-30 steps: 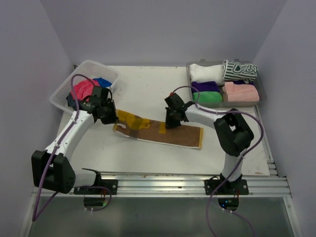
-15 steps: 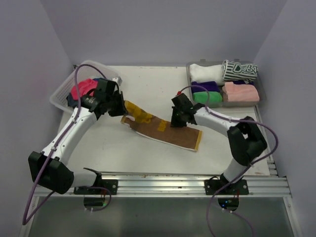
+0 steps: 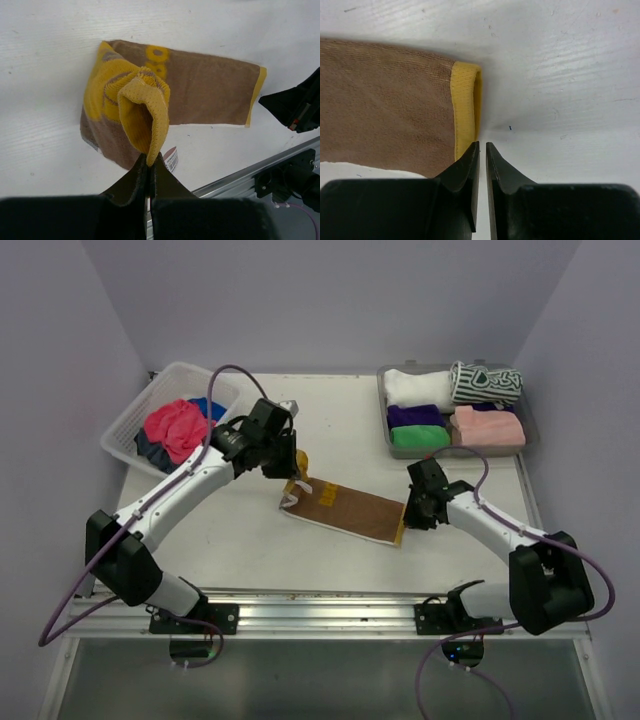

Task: Roll the towels
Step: Fold the towel

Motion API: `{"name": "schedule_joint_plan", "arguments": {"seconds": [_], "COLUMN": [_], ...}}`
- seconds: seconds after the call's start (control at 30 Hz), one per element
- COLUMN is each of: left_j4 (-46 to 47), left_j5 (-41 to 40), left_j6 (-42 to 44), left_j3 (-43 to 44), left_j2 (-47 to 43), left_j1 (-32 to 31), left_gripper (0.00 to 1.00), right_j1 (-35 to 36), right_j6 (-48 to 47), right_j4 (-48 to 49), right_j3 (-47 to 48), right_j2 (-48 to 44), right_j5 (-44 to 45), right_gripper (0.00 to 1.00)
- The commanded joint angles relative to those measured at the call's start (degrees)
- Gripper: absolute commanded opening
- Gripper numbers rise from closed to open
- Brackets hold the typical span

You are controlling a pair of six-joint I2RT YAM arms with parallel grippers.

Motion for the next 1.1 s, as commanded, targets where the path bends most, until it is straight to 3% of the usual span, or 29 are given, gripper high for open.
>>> {"name": "schedule_joint_plan", "arguments": {"seconds": [0.0, 0.13, 0.33, 0.5, 0.6, 0.77, 0.93, 1.07], "left_j4": [2.3, 2.8, 1.7, 0.1, 0.1, 0.7, 1.4, 4.2], "left_j5": [-0.6, -0.9, -2.1, -3.6, -5.0, -5.0, -4.1, 1.3], "left_j6": [-2.3, -2.8, -3.1, -3.2, -3.3, -3.3, -3.3, -2.7], "left_j3": [3.3, 3.5, 3.2, 2.3, 1.4, 2.0, 3.3, 3.3], "left_j2": [2.3, 3.9, 4.5, 2.4, 2.0, 3.0, 4.4, 6.0], "left_j1": [-3.9, -6.7, -8.1, -8.0, -8.0, -8.0, -8.0, -8.3], "left_gripper": [0.00, 0.00, 0.00, 0.00, 0.00, 0.00, 0.00, 0.00], "right_j1": [0.0, 0.0, 0.0, -0.1, 0.0, 0.0, 0.0, 0.0], "right_j6": [-1.1, -2.1, -2.4, -0.9, -1.5, -2.5, -2.5, -3.8], "right_j4": [1.7, 3.8, 5.6, 1.6, 0.4, -1.0, 2.8, 5.4], "right_j3": [-0.8, -1.1, -0.4, 0.6, 1.3, 3.9, 2.7, 2.9], "right_j2": [1.2, 5.0, 8.4, 1.9, -4.0, -3.8, 3.0, 9.6], "right_j5": [-0.3, 0.4, -0.8, 3.4, 4.7, 2.9, -0.4, -1.0], "right_gripper": [0.15, 0.16, 0.11, 0.09, 0.14, 0.16, 0.21, 0.24]}}
